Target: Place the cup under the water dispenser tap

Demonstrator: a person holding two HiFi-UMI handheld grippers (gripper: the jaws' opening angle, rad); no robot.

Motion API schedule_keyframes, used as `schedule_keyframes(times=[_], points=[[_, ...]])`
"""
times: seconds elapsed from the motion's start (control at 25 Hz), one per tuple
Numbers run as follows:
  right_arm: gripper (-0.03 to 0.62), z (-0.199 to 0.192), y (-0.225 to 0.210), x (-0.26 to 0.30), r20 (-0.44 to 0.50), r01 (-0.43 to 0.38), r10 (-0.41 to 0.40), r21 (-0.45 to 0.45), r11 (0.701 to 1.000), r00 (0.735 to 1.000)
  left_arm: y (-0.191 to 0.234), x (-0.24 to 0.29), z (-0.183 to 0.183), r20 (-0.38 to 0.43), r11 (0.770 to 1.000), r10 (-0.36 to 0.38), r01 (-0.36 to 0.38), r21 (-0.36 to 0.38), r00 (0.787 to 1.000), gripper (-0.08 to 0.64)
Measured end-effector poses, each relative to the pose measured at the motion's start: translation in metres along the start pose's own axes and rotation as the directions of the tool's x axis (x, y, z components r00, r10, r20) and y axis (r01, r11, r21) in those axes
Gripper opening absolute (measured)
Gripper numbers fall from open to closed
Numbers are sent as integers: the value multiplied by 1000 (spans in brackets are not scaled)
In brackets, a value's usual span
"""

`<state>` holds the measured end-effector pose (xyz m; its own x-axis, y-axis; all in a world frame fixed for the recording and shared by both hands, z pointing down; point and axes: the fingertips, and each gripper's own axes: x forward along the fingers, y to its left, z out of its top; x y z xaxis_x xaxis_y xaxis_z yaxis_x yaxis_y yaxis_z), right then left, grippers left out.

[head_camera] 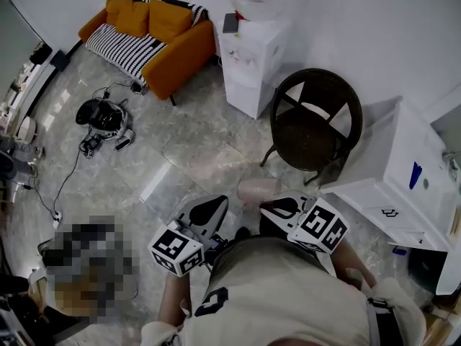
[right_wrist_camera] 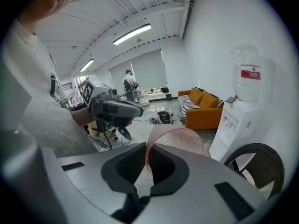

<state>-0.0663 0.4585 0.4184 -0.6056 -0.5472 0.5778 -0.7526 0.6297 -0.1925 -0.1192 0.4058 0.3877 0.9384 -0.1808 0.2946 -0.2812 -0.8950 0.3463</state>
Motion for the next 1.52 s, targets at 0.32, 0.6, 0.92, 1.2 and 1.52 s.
schedule_keyframes(times=[0.32,0.6,0.92,1.2,1.52], points=[[37,9,-83,-19,17,-28,28,3,1000,999,9,76,54,-26,996,17,-15,86,1000,58],[37,9,-138,-32,35,-107,107,14,994,994,17,127,67,-61,991,85,-78,106,995,58],[37,12,-178,-39,62,-160,162,-30,987,985,34,152,79,-94,979,186,-176,104,978,58],[37,13,-198,-34,63,-141,141,-12,990,988,54,170,95,-86,974,189,-176,143,978,58],[37,34,-231,-1,22,-50,50,10,999,999,112,184,106,-75,983,127,-115,144,989,58]])
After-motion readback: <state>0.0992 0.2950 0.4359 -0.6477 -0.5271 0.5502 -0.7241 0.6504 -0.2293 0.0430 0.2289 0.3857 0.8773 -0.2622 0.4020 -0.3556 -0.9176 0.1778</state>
